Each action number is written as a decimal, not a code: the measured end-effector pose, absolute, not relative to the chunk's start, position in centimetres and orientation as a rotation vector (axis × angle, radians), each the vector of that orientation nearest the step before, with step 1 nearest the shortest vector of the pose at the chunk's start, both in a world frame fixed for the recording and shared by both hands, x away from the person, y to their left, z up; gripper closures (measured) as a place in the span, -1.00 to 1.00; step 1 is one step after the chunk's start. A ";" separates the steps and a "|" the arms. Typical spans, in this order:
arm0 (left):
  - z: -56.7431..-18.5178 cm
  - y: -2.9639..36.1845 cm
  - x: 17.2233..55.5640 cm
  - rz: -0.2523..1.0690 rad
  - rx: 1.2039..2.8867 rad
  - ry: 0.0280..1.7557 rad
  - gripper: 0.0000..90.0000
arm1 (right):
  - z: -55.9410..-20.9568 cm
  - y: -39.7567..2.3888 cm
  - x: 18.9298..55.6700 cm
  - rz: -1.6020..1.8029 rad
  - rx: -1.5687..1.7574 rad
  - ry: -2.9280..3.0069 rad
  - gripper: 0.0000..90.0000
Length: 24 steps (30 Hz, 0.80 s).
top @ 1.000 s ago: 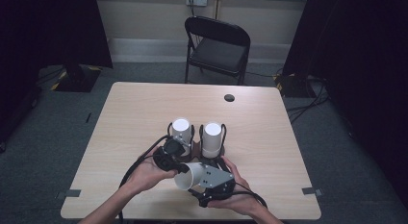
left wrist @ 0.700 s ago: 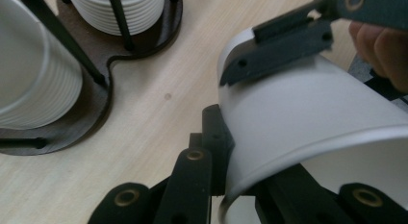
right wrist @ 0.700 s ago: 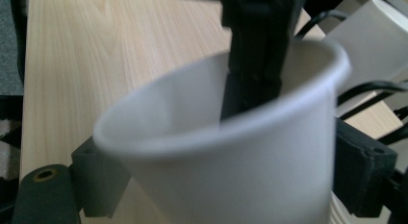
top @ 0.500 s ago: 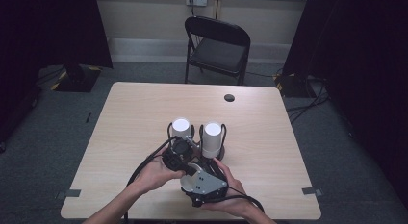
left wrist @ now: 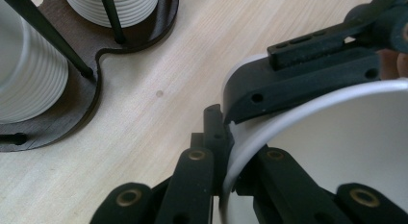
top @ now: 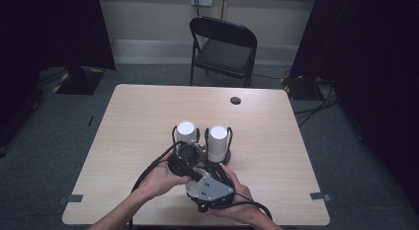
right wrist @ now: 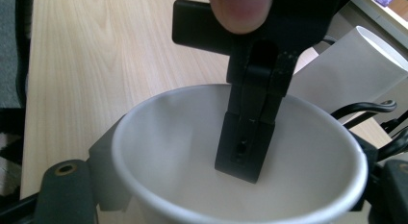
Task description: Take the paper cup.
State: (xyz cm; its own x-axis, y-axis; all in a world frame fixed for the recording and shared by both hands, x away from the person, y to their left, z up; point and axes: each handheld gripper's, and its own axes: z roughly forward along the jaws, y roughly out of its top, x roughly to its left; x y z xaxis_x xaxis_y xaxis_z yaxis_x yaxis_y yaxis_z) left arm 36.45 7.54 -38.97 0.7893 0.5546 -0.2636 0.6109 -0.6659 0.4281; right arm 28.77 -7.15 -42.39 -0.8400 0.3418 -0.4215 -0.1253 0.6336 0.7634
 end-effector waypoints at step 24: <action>-39.2 8.7 35.9 -0.119 2.287 0.877 0.73 | -41.8 -8.8 29.9 1.194 0.298 2.309 -0.49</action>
